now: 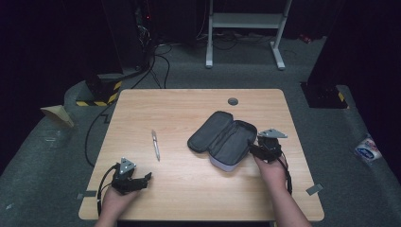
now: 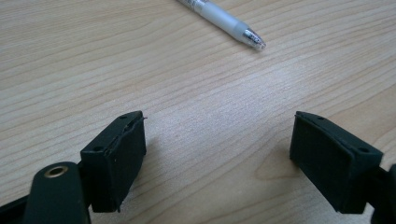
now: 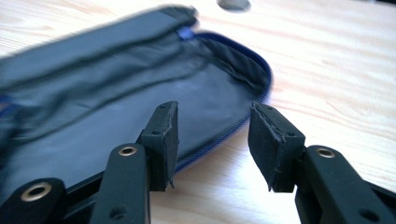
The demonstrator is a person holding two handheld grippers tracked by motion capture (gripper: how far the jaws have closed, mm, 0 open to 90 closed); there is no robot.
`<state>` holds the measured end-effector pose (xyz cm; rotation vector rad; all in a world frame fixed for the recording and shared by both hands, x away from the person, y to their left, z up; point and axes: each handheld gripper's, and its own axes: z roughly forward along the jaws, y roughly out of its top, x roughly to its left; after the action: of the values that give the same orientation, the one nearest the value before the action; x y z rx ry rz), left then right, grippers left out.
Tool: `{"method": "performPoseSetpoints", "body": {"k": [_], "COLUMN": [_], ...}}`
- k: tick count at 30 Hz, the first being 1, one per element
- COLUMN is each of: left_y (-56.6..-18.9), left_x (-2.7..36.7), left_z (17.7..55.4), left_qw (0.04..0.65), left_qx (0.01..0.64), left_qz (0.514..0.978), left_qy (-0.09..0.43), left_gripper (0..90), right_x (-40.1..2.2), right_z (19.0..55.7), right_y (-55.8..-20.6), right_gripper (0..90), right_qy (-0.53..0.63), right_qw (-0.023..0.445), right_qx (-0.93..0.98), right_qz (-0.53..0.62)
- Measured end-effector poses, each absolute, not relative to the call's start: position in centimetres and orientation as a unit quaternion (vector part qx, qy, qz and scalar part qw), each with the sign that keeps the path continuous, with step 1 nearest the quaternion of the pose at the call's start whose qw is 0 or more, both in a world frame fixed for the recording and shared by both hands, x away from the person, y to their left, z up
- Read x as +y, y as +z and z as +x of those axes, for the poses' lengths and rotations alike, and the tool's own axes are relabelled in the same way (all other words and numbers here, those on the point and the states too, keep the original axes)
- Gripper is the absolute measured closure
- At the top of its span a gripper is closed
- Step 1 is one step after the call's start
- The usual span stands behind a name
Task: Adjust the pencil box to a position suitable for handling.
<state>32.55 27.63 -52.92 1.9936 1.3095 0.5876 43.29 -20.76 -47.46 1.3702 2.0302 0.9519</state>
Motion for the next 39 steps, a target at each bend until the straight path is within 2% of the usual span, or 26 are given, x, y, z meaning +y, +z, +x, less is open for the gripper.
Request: {"method": "performPoseSetpoints", "body": {"k": [6,22,26,34,39], "left_y": [-52.9,-52.9,-52.9,-52.9,-52.9], "left_x": [27.6,27.6,27.6,27.6,27.6], "left_z": [32.6,32.5,32.5,32.5,32.5], "left_qw": [0.336,0.336,0.335,0.335,0.336], "left_qx": [0.502,0.502,0.503,0.503,0.503], "left_qz": [0.765,0.764,0.764,0.764,0.763], "left_qy": [0.226,0.226,0.226,0.226,0.227], "left_gripper": [18.7,18.7,18.8,18.8,19.2], "right_x": [-21.0,-18.1,-18.1,-19.8,-19.8], "right_z": [44.2,39.0,38.2,43.1,45.9], "right_y": [-48.8,-49.5,-48.7,-47.2,-47.9], "right_gripper": [53.4,52.1,51.0,55.5,59.6], "right_qy": [0.349,0.376,0.388,0.360,0.335], "right_qw": [0.231,0.211,0.234,0.260,0.246], "right_qx": [0.745,0.765,0.759,0.753,0.759], "right_qz": [0.519,0.478,0.468,0.486,0.502]}}
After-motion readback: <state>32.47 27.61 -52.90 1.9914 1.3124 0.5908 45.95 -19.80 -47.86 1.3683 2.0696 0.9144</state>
